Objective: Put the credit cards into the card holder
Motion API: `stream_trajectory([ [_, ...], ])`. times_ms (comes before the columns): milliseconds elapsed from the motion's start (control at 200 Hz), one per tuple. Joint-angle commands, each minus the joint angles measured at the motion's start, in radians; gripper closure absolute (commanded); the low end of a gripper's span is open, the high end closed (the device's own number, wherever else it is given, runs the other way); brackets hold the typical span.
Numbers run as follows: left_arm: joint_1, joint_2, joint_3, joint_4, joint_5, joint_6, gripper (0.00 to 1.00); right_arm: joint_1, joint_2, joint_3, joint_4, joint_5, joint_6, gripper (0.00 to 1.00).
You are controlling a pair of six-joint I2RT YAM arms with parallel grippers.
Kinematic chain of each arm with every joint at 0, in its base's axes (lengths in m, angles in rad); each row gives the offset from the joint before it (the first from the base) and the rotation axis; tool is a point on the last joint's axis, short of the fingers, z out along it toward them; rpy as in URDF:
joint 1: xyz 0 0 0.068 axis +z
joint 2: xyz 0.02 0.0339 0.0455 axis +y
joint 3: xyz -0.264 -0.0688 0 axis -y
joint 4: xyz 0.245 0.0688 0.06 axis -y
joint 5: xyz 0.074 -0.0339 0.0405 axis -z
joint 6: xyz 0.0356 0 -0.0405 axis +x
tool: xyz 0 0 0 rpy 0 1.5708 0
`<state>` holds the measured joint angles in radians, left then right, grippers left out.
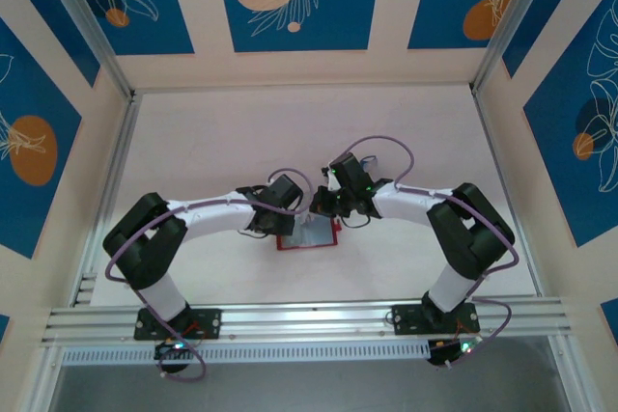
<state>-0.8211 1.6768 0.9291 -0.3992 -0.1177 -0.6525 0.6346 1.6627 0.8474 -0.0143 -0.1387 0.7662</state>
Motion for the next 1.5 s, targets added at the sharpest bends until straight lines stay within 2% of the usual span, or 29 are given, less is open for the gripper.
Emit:
stream_trajectory([
  [0, -0.012, 0.021, -0.038, -0.04, 0.012, -0.012, 0.91, -0.003, 0.016, 0.019, 0.008, -0.019, -0.009, 1.0],
  [470, -0.013, 0.024, -0.039, -0.038, 0.012, -0.012, 0.91, -0.003, 0.023, -0.042, 0.068, -0.06, 0.026, 1.0],
  [1185, -0.013, 0.044, -0.018, -0.043, 0.01, -0.008, 0.91, 0.022, -0.072, -0.208, 0.096, -0.073, 0.06, 1.0],
  [1496, -0.012, 0.048, -0.013, -0.047, 0.009, -0.007, 0.91, 0.048, -0.027, -0.219, 0.148, -0.089, 0.078, 1.0],
])
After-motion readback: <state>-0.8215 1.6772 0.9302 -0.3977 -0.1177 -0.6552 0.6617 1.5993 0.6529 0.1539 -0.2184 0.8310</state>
